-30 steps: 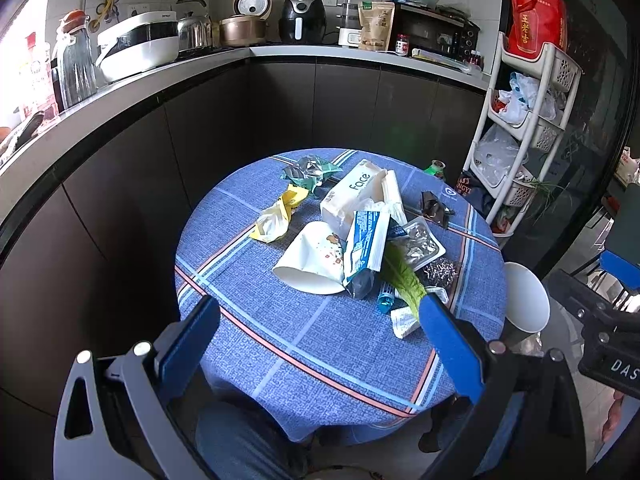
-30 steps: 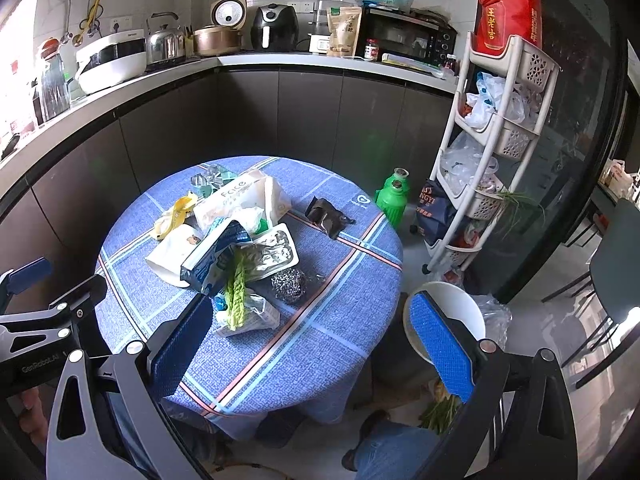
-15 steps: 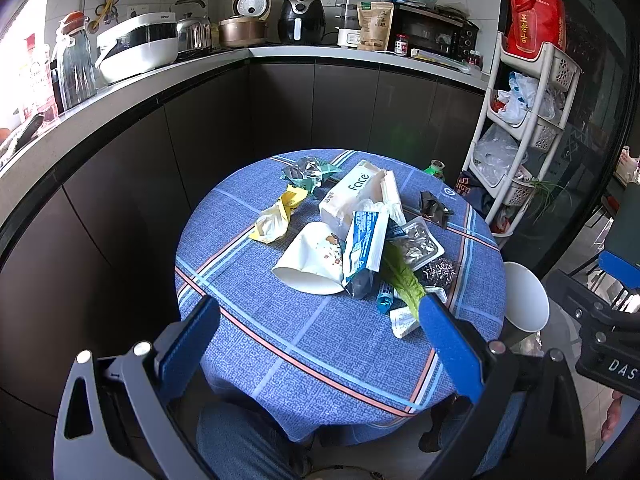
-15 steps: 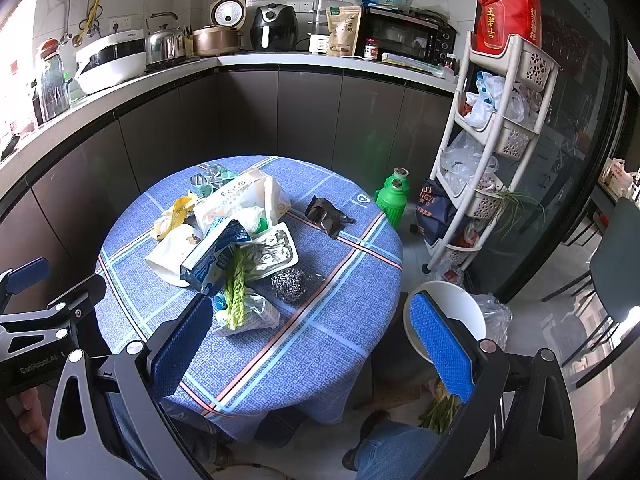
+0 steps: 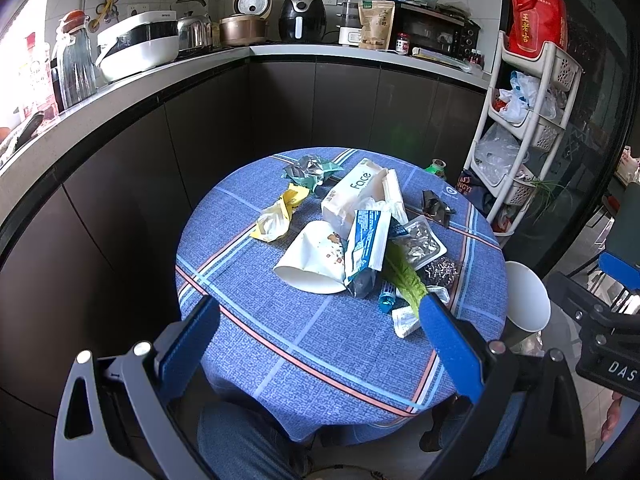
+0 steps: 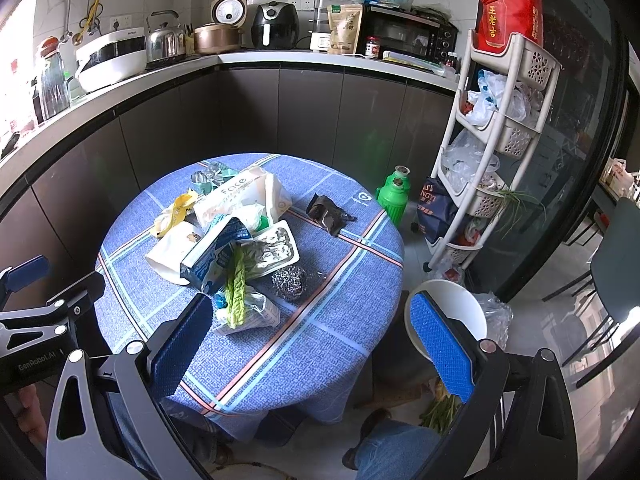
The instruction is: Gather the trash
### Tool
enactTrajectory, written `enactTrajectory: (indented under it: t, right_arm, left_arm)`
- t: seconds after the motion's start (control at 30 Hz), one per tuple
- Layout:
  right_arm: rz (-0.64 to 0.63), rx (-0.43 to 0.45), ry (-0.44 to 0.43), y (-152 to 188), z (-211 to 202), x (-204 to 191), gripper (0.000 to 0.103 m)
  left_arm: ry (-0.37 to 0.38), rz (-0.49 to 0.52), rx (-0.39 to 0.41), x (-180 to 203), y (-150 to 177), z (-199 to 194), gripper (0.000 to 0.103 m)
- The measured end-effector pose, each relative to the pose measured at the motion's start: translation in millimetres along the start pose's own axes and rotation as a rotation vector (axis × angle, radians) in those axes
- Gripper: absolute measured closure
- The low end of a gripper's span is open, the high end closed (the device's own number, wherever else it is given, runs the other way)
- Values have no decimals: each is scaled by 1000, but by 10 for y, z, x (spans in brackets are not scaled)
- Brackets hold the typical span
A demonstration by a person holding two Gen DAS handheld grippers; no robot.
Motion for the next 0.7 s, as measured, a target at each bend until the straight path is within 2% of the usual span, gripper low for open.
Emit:
enactTrajectory:
  t: [0.57, 0.7]
  right_arm:
    - [-2, -20, -7, 73, 172, -5, 8]
    - [-24, -39, -127, 140, 356, -77, 8]
  left_arm:
    - [2, 3, -12, 2, 16, 75, 3]
    - [22, -18, -16, -60, 28, 157, 3]
Point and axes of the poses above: each gripper's, at about its wrist camera, not at the fingertips, and z roughly the way its jaws point, x to its right, y to its underside, the point moved 4 cm from there along z, roughly the way its jaws point, and after that the axes turned 2 degrees about -y, right-handed, at the moved point
